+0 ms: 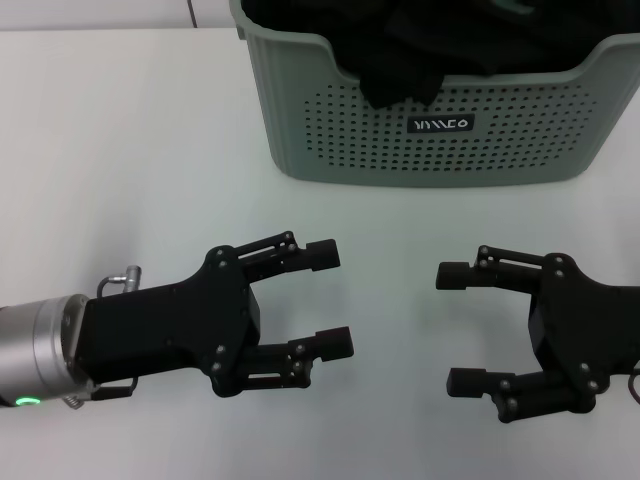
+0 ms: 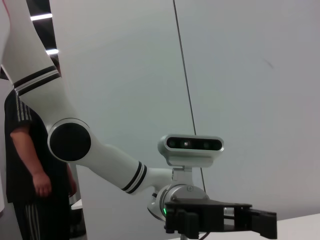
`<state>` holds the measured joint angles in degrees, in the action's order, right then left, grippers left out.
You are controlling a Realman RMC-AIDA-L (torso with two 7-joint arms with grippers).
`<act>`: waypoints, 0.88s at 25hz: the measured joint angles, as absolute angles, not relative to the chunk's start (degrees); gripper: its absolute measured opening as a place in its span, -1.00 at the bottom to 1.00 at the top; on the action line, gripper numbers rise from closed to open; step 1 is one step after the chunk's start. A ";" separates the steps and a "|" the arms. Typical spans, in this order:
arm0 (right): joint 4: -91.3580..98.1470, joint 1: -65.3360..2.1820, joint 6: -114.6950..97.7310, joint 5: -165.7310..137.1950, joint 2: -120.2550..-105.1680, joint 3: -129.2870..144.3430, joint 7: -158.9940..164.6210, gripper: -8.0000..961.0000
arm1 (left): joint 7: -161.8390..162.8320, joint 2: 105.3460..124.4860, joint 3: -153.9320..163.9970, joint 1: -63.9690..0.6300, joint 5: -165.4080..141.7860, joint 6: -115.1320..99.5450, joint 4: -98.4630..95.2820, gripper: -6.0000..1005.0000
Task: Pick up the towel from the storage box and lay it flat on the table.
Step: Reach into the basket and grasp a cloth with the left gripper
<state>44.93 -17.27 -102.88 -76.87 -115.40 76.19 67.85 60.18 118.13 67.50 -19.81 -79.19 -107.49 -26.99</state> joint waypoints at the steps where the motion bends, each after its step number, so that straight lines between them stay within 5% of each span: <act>1: 44.78 -17.38 -102.77 -76.86 -115.41 76.20 67.85 0.81 | 60.17 118.12 67.50 -19.84 -79.19 -107.49 -26.98 0.59; 16: 42.01 -18.20 -102.31 -76.83 -115.53 76.47 67.13 0.81 | 60.93 118.44 65.42 -20.60 -76.64 -107.49 -26.75 0.59; 22: 34.58 -21.02 -102.02 -76.84 -115.93 77.78 64.49 0.81 | 71.02 119.69 57.57 -28.85 -74.58 -101.50 -27.23 0.59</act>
